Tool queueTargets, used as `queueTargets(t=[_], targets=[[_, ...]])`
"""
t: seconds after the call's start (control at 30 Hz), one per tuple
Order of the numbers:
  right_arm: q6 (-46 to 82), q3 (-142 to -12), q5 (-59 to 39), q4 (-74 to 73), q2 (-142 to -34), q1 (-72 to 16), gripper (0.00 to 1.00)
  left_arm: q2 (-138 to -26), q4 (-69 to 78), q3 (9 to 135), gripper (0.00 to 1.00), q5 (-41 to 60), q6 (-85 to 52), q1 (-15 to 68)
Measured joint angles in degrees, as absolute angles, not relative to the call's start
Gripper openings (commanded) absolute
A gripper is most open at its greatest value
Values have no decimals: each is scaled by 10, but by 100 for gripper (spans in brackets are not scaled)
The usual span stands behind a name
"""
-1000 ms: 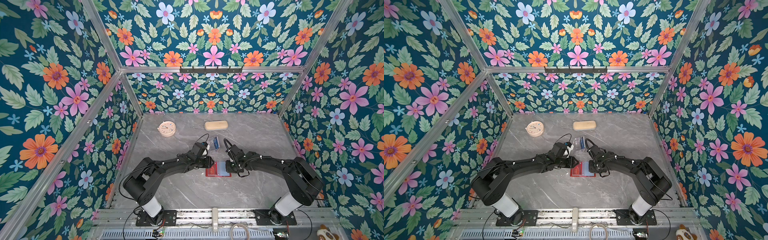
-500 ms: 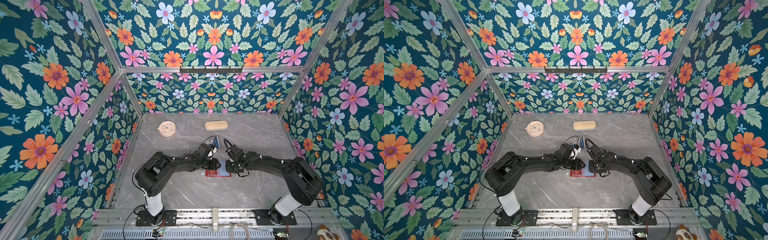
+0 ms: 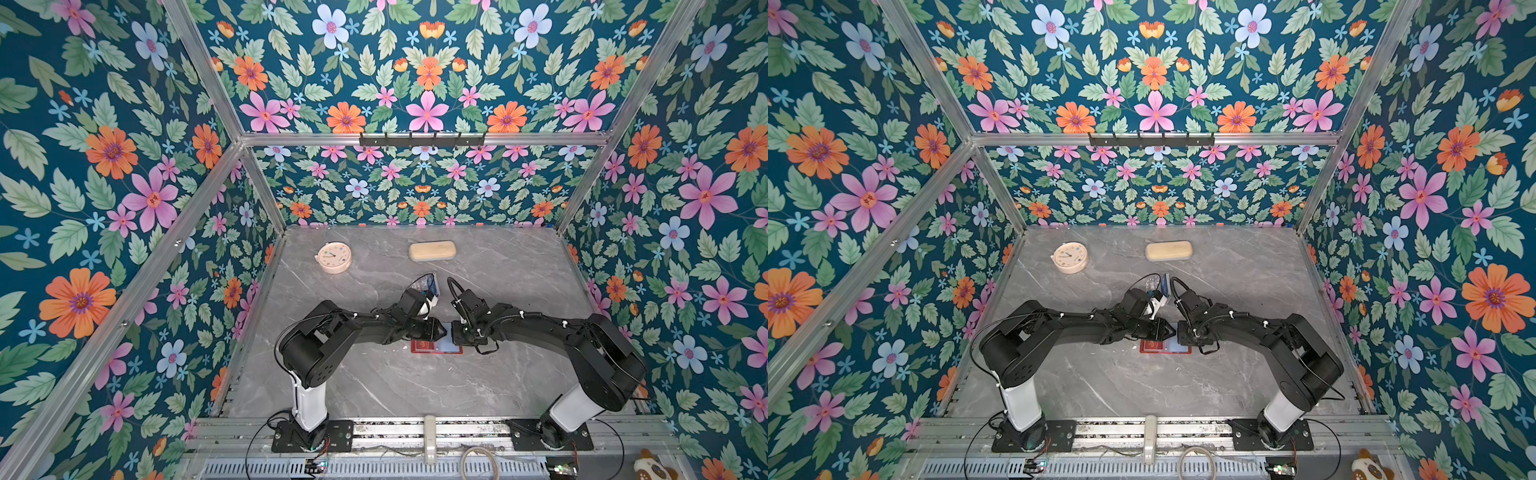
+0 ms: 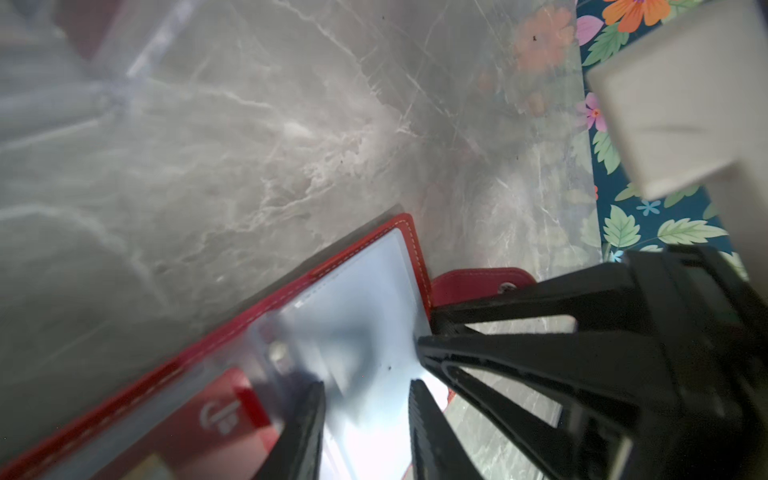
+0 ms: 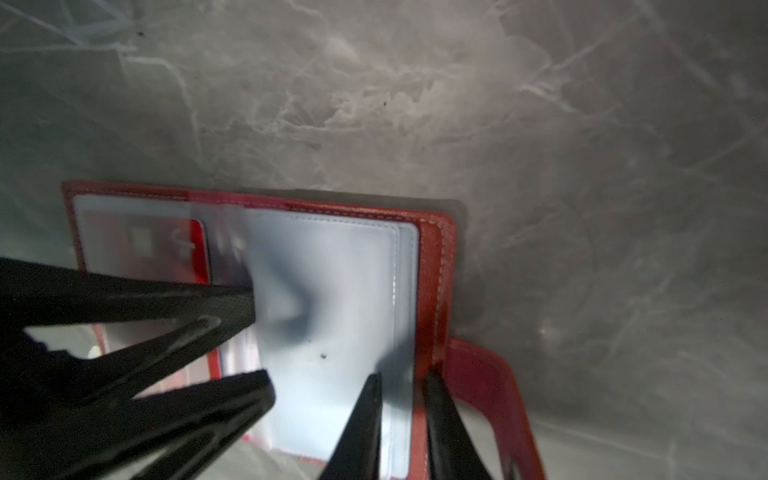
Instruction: Put the credit cards into the card holder
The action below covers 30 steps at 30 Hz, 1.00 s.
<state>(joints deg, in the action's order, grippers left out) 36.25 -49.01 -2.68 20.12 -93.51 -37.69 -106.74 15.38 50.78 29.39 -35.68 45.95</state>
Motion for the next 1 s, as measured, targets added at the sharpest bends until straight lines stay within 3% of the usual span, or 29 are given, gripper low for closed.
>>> queueTargets(t=[0.1,0.33,1.0], targets=[[363,-490,-27,201,-934,-377,21,-1071,159,508,29,297,-359,460],[366,-483,-27,195,-923,-377,21,-1075,158,503,0,298,-365,462],[383,-461,-14,195,-884,-375,17,-1047,154,489,0,281,-376,463]])
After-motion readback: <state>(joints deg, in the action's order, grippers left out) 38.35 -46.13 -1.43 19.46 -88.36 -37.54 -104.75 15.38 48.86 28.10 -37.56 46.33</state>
